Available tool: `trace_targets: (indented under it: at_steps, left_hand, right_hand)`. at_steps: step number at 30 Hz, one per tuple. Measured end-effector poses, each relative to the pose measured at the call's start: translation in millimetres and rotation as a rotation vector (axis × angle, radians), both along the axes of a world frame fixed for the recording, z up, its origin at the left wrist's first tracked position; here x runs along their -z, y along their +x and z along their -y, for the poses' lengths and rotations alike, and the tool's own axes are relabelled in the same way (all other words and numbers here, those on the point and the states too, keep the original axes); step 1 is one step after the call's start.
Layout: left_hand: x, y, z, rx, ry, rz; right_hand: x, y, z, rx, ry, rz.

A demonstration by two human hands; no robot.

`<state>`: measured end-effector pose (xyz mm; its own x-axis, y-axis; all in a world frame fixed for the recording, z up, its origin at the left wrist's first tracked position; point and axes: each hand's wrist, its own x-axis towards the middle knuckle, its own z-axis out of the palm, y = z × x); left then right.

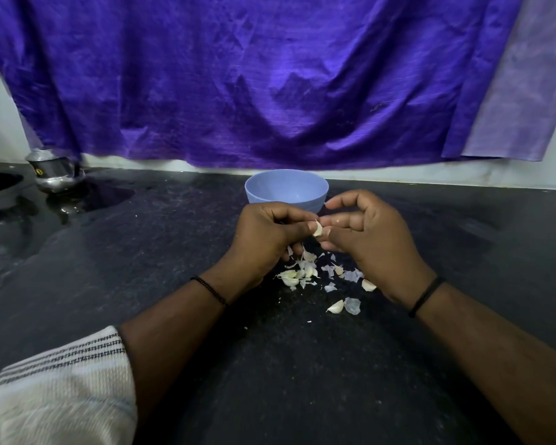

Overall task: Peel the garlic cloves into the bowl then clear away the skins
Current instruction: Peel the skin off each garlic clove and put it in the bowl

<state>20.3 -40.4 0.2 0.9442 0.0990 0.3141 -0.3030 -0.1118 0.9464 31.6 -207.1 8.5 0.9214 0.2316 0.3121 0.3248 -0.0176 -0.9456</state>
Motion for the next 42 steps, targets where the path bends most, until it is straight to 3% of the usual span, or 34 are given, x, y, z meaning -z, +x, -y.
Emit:
trace_targets:
  at_steps: [10, 16, 21, 32, 40, 42]
  left_hand:
    - [2.3, -1.2, 1.7, 0.094, -0.044, -0.083]
    - [2.3, 0.0, 1.7, -0.029, 0.014, -0.010]
    - [2.6, -1.4, 4.4, -0.022, 0.046, -0.027]
    - [-0.9, -7.4, 8.7, -0.037, -0.033, 0.003]
    - [0.8, -2.4, 5.0, -0.097, 0.031, -0.051]
    - [2.6, -2.6, 2.4, -0.109, 0.145, -0.034]
  right_hand:
    - [-0.2, 0.7, 2.0, 0.031, 0.025, 0.016]
    - [7.0, 2.8, 4.0, 0.213, -0.289, 0.222]
    - [6.2, 0.2, 1.9, 0.090, -0.215, 0.161]
    - [3.8, 0.4, 2.7, 0.136, -0.109, 0.136]
    - [0.7, 0.8, 3.8, 0.117, 0.036, 0.074]
    - [0.2, 1.5, 4.6, 0.109, 0.050, 0.037]
